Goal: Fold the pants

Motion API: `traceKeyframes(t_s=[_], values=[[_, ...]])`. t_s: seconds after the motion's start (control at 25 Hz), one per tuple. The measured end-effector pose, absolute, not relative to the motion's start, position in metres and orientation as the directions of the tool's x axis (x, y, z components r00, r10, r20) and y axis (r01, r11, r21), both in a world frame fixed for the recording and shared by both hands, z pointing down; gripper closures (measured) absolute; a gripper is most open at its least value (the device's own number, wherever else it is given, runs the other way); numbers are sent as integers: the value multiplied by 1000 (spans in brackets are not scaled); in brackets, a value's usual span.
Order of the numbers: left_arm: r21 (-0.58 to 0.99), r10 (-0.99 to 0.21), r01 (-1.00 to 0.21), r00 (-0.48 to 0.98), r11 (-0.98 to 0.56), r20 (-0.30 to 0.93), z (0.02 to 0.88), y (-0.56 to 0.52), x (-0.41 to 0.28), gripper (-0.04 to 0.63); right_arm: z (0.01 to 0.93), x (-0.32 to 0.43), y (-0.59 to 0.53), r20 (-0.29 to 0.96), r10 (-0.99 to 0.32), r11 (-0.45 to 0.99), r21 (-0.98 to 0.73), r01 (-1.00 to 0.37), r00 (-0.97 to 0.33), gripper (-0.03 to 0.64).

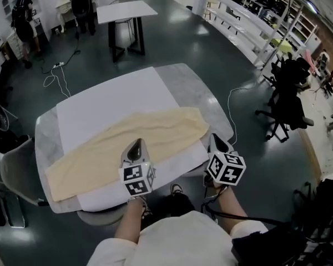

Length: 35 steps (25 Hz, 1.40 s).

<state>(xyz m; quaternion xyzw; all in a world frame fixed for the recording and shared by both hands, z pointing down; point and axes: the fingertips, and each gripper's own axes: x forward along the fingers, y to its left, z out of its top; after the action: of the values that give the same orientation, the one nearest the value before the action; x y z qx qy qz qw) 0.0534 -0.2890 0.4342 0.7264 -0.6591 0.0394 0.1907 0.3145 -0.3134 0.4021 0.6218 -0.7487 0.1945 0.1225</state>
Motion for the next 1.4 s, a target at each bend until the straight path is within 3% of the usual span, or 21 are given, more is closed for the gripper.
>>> traceKeyframes(t_s=[0.56,1.04,1.12,1.4], values=[[201,-896,-972,192,-119,400,497,-400,174,586,485,413,-414,569,-793,177,-124,-976,-216,624],[134,-851,-985,162,-109,499,556,-447,217,586,576,420,-483,650,-686,262,-199,-944,-327,621],[132,-843,-986,153,-98,516,568,-447,216,586,593,416,-488,668,-649,288,-227,-930,-364,536],[122,-818,-991,115,-55,563,603,-455,211,586,647,399,-508,740,-519,364,-262,-894,-428,482]])
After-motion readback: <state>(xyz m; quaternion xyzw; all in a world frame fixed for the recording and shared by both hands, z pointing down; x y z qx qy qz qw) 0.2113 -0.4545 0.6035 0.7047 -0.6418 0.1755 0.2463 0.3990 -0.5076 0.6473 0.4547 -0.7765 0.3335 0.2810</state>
